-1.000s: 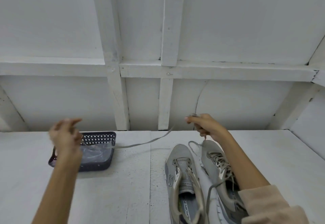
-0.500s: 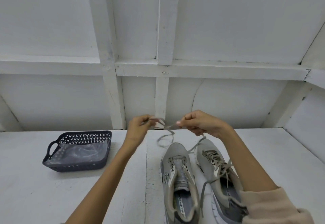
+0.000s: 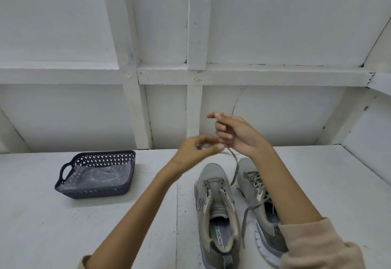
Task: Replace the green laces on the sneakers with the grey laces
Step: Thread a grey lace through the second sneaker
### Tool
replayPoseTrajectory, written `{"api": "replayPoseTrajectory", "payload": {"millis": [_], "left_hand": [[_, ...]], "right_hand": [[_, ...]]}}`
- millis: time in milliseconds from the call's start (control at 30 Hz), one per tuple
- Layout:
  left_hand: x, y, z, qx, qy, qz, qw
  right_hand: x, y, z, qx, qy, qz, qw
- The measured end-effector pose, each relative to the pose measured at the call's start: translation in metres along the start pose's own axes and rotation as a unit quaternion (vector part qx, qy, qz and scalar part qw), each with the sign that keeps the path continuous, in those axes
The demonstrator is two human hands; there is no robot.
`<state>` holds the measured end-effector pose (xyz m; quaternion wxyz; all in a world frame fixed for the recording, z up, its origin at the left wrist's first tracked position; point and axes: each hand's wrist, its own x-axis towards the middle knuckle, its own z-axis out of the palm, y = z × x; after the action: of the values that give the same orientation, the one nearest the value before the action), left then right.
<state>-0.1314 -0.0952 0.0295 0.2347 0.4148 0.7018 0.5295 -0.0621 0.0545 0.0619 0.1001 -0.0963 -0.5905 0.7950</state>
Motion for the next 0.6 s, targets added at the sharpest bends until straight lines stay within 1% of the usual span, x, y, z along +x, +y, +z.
{"api": "replayPoseTrajectory", "payload": {"millis": [33,100,200,233,267,333,367,433,500,600], "left_hand": [[0.0,0.0,0.007,0.006,-0.036,0.001,0.999],[-0.002,-0.005,0.015,-0.018,-0.066,-0.005,0.998],[-0.002,-0.011,0.019,-0.077,-0.039,-0.035,0.996],[-0.001,-0.012,0.019,-0.07,-0.021,-0.038,0.997],[0.001,-0.011,0.021,-0.04,-0.003,-0.034,0.999],[0.007,-0.011,0.027,0.045,0.012,-0.002,0.999],[0.009,-0.01,0.032,0.075,0.002,0.013,0.997],[0.013,-0.007,0.042,0.096,-0.028,0.024,0.995],[0.015,-0.004,0.05,0.075,-0.045,0.024,0.996],[0.013,-0.006,0.051,-0.028,-0.041,0.006,0.999]], "right_hand": [[0.002,-0.001,0.004,0.027,0.006,-0.003,1.0],[0.003,-0.002,0.005,0.049,0.027,-0.012,0.998],[0.002,-0.003,-0.005,0.068,0.066,-0.018,0.995],[0.001,-0.002,-0.009,0.088,0.075,-0.015,0.993],[0.0,-0.001,-0.012,0.113,0.08,-0.011,0.99],[-0.002,0.001,-0.013,0.164,0.082,-0.003,0.983],[-0.003,0.002,-0.011,0.189,0.079,0.001,0.979],[-0.003,0.002,-0.005,0.231,0.071,0.005,0.97],[-0.002,0.001,-0.002,0.251,0.071,0.0,0.965],[0.002,-0.001,-0.009,0.245,0.081,-0.018,0.966]]}}
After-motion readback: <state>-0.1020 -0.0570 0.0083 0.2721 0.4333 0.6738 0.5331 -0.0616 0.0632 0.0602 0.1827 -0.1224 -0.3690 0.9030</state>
